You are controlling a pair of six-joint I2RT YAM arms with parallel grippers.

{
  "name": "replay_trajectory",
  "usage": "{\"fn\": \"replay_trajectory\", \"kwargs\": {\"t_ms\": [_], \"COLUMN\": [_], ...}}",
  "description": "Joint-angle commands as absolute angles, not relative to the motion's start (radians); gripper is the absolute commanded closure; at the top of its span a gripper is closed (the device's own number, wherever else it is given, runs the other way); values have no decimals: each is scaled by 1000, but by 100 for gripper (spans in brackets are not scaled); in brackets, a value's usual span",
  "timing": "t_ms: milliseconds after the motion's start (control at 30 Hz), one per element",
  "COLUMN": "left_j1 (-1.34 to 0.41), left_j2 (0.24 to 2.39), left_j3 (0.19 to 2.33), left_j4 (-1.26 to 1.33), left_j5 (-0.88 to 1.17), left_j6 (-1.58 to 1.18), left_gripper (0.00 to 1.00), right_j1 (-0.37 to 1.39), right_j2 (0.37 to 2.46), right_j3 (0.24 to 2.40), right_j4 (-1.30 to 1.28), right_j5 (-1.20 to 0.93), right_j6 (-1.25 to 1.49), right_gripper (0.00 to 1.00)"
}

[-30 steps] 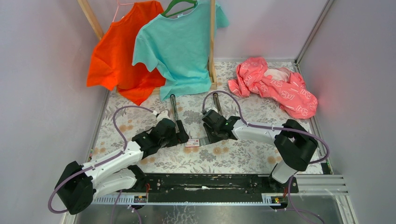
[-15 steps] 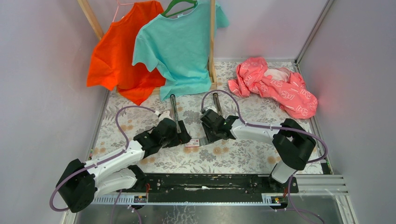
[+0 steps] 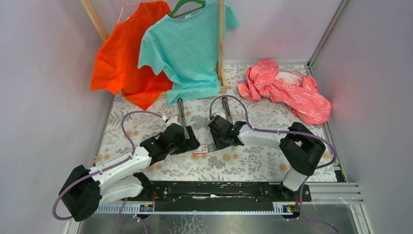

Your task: Load the staples into the stapler

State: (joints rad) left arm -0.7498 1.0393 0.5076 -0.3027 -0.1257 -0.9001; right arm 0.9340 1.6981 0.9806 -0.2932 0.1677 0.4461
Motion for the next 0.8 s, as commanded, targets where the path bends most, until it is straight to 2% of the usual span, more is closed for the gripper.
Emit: {"fn": "replay_trajectory", "kwargs": {"t_ms": [0,67,233,433,767], "left_j1": [-744,-744,-745,-744,-747], "left_j2": [1042,1046,1053,1051,1053], "left_j3": [495,495,500,503,492], "left_j4": [-248,-246,-245,-245,-220], "left_j5": [-112,-109,-105,-99,-72], "left_j6": [-905,-904,-904,-904,-911], "left_gripper": [0,0,0,0,0], "right_j1": [944,943,942,942,943], "right_j2": [1717,1717,1695,1683,1626], "right_j3": [1004,1004,1000,1006,1024], "right_j4": [-287,-300,-322,-330,-310], "right_j5": [207,222,258,252,210], "right_j6": [447,440,419,396,400], "right_gripper": [57,58,69,75,69]}}
